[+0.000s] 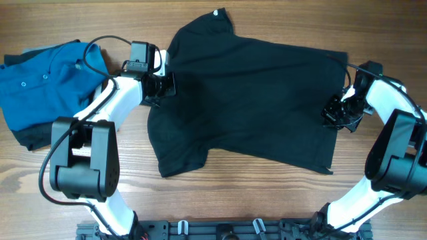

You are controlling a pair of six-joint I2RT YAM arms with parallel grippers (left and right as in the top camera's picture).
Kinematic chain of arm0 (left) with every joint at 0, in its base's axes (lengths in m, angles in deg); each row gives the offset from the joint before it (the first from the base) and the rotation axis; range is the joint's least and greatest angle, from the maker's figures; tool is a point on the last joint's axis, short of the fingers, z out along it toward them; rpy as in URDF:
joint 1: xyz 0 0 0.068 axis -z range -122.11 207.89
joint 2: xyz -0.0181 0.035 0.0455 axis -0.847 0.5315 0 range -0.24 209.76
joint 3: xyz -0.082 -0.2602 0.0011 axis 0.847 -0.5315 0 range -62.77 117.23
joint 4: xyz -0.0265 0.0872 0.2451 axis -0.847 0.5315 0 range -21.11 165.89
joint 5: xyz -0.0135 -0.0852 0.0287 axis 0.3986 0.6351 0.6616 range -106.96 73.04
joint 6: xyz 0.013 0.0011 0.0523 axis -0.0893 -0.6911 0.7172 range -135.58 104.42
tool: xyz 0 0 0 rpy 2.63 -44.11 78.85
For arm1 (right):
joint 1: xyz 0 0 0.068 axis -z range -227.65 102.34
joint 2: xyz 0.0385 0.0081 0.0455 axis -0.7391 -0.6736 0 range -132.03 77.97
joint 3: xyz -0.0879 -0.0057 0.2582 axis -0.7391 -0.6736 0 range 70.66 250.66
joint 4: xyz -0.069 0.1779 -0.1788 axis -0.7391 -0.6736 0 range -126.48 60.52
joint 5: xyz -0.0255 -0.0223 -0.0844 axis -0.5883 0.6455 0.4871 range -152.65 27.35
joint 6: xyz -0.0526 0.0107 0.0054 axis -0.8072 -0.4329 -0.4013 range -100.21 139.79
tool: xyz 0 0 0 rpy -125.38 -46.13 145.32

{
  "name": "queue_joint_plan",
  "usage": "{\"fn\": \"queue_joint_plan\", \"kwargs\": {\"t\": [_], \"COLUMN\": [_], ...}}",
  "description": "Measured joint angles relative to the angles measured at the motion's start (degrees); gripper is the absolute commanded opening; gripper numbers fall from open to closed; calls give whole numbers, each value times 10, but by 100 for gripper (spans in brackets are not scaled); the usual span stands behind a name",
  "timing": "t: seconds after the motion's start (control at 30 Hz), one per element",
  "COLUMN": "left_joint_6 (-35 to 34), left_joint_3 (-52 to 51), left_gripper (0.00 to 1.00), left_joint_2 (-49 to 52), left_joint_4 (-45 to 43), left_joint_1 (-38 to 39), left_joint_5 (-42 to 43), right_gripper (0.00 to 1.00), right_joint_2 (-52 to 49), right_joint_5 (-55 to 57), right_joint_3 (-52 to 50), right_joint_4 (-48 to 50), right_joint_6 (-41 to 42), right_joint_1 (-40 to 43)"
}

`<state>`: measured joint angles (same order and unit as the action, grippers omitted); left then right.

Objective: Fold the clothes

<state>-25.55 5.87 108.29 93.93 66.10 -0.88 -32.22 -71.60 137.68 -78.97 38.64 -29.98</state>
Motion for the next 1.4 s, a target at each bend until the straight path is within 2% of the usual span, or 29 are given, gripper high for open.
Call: {"fn": "queue_joint_plan", "kwargs": {"t": [0.03,0.13,0.17,0.2,0.33,0.37,0.4,0.47,0.5,0.53,0.6,0.67,0.77,0.83,0.87,0.9,1.0,1.07,1.13,1.2,1.23,1.3,1.4], "left_joint_6": [3,5,5,5,5,5,5,7,5,3,5,5,5,5,5,5,5,5,5,5,5,5,5], "left_joint_3": [0,0,0,0,0,0,0,0,0,0,0,0,0,0,0,0,0,0,0,0,0,0,0], "left_gripper": [78,80,80,80,82,80,68,31,18,13,11,13,15,15,16,17,19,20,20,20,20,21,27], "left_joint_2": [0,0,0,0,-2,-7,-19,-51,-71,-76,-73,-55,-9,26,39,53,57,57,57,57,57,57,57], "left_joint_4": [2,3,2,2,2,2,2,2,2,3,10,11,11,2,-1,-3,-5,-8,-9,-9,-9,-9,-9], "left_joint_1": [0,0,0,0,0,0,0,0,0,0,6,16,24,24,24,24,24,24,24,24,24,24,24], "left_joint_5": [0,0,0,0,5,7,9,23,43,55,69,79,83,83,83,83,83,83,83,83,83,83,85], "right_gripper": [4,4,7,15,18,18,21,27,28,28,31,51,50,40,45,55,62,60,52,19,6,4,4], "right_joint_2": [3,5,5,4,-5,-4,-3,18,56,78,136,157,156,155,152,146,143,143,142,141,140,140,140], "right_joint_5": [23,63,66,70,36,19,5,-30,-53,-65,-80,-70,2,56,70,88,107,108,107,99,93,85,91], "right_joint_3": [-2,-1,0,2,27,40,51,66,70,74,82,86,71,40,24,-1,-47,-75,-114,-140,-151,-156,-149], "right_joint_4": [17,88,95,105,91,68,49,4,-24,-47,-128,-204,-216,-196,-192,-188,-176,-153,-114,-80,-58,-45,-56], "right_joint_6": [13,41,52,54,4,-19,-32,-55,-65,-66,-66,-64,-43,-13,-1,11,25,32,43,53,56,59,60], "right_joint_1": [-2,28,44,74,116,119,118,116,116,116,116,116,117,127,141,168,213,222,222,222,222,223,226]}}
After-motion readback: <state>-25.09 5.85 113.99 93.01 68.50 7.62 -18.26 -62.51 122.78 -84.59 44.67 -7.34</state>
